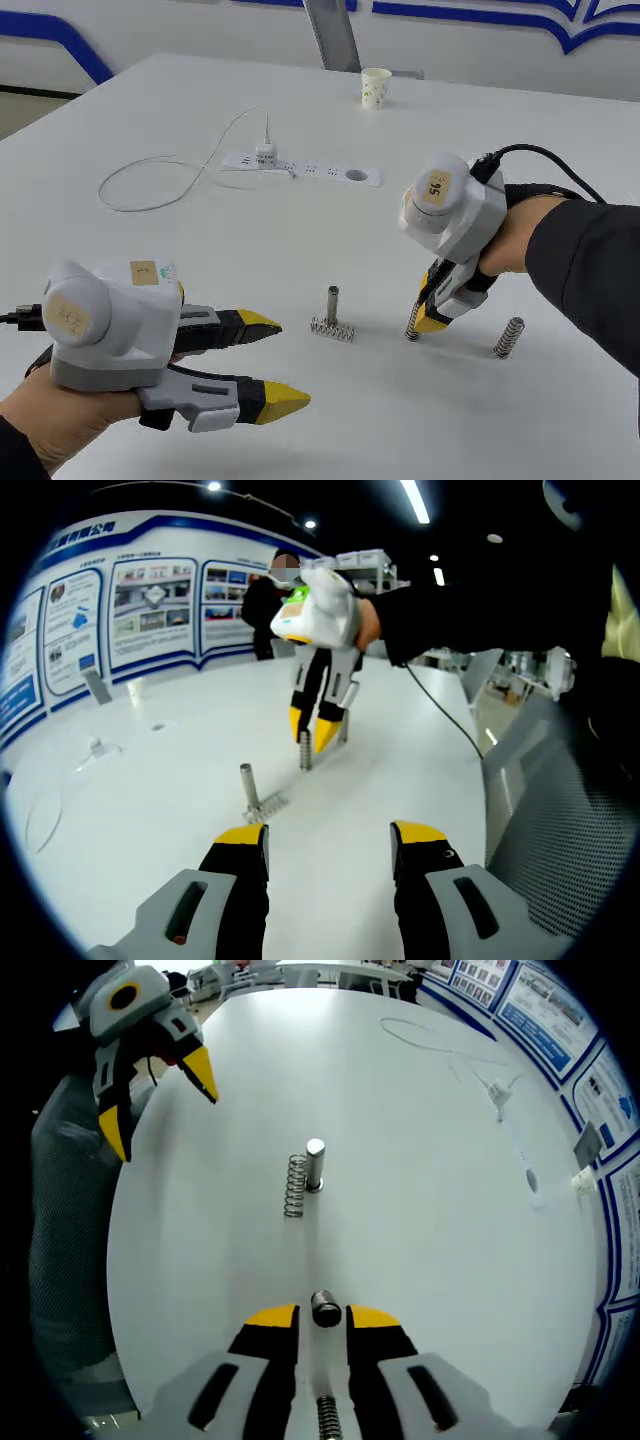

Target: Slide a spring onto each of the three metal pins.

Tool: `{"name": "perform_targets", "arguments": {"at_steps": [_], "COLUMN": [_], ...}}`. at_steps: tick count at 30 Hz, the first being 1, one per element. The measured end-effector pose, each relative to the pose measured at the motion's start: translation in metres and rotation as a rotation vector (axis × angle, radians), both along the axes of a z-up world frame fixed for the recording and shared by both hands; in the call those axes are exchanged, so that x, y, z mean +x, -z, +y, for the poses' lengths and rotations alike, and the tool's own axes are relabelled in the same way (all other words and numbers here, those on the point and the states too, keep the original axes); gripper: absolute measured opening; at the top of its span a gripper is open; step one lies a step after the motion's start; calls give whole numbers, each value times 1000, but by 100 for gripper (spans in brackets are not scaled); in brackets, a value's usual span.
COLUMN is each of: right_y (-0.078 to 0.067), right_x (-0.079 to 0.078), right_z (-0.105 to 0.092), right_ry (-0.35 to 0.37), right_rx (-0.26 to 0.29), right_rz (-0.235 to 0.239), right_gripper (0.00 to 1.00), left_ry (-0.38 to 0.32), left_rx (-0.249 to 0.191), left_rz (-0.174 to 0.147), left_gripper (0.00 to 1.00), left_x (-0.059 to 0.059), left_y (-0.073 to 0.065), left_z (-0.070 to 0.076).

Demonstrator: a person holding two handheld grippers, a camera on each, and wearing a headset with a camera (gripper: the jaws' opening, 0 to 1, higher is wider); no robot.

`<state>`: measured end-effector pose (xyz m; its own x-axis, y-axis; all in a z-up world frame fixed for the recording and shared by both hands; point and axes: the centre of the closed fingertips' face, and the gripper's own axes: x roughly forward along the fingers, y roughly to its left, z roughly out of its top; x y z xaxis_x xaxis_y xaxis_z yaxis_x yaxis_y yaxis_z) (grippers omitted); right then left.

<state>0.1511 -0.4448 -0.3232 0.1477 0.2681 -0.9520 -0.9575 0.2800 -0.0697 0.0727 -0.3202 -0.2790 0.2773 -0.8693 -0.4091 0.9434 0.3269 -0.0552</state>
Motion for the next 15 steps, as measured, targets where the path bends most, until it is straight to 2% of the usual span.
{"name": "perform_targets", "arguments": {"at_steps": [7, 12, 15], "right_y": [-9, -21, -23], "right_x": [1, -3, -4], "right_z": [1, 18, 27], "right_ry": [13, 6, -2], "right_rx": [26, 75, 91], "right_rz": [-23, -44, -51], "right_gripper": [23, 23, 23], "left_ry": [-1, 0, 0], "left_rx": [-2, 1, -2], "left_rz": [-3, -3, -5], "left_gripper": [50, 49, 49], "left_x": [1, 1, 1], "left_y": [-1, 0, -1], "left_z": [1, 1, 0]}}
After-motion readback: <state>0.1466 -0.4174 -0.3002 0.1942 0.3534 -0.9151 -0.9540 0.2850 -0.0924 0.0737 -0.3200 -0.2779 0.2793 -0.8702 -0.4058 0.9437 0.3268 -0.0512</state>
